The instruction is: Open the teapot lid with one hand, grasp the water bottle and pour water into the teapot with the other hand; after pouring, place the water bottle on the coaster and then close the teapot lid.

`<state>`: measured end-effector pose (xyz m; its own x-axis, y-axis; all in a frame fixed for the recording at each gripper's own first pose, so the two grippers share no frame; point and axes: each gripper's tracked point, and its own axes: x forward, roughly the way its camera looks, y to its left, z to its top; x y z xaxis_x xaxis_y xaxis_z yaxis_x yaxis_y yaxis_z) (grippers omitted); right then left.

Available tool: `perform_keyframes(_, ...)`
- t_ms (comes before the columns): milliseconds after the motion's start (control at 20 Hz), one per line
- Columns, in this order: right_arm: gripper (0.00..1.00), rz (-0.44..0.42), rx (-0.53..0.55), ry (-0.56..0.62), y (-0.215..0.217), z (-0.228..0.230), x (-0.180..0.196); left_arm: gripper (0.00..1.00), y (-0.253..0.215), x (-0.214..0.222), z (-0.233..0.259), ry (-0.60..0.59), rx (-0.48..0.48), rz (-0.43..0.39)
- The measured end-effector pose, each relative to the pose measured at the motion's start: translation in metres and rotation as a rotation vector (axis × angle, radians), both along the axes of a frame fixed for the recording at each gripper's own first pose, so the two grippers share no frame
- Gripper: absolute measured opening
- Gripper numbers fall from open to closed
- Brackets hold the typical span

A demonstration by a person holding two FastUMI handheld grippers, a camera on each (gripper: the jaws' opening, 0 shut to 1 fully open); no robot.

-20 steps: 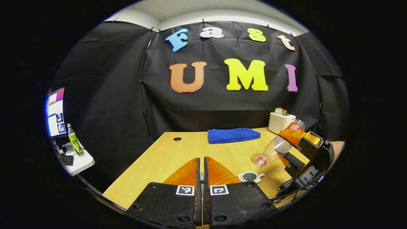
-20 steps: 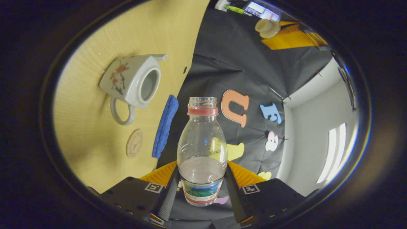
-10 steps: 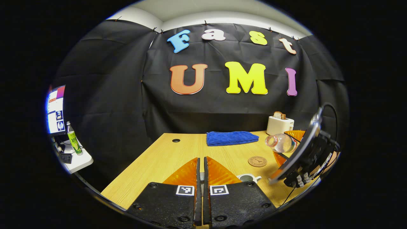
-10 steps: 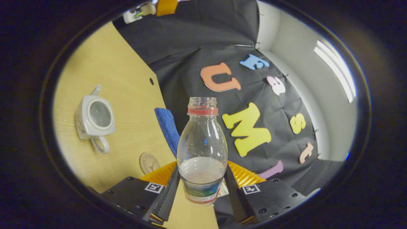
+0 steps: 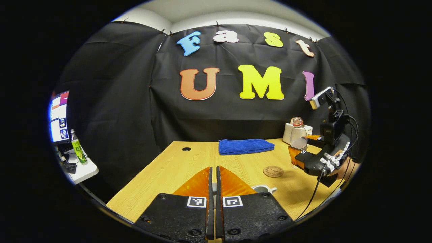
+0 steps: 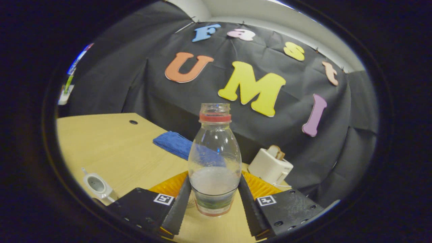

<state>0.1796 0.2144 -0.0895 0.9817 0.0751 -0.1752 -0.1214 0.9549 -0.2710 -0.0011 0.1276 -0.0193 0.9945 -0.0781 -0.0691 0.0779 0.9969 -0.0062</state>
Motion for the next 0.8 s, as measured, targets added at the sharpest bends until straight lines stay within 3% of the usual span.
perform_keyframes(100, 0.74, 0.007, 0.155, 0.041, 0.002, -0.009, 0.014, 0.04, -0.002, 0.003, -0.003, 0.005, 0.001, -0.001)
perform_keyframes(300, 0.75, 0.025, 0.252, 0.014, 0.008, -0.010, 0.037, 0.04, -0.004, 0.006, -0.009, 0.023, 0.016, -0.001)
perform_keyframes(800, 0.74, 0.105, 0.247, 0.055, 0.040, -0.035, 0.055, 0.04, -0.012, 0.013, -0.016, 0.041, 0.024, -0.005)
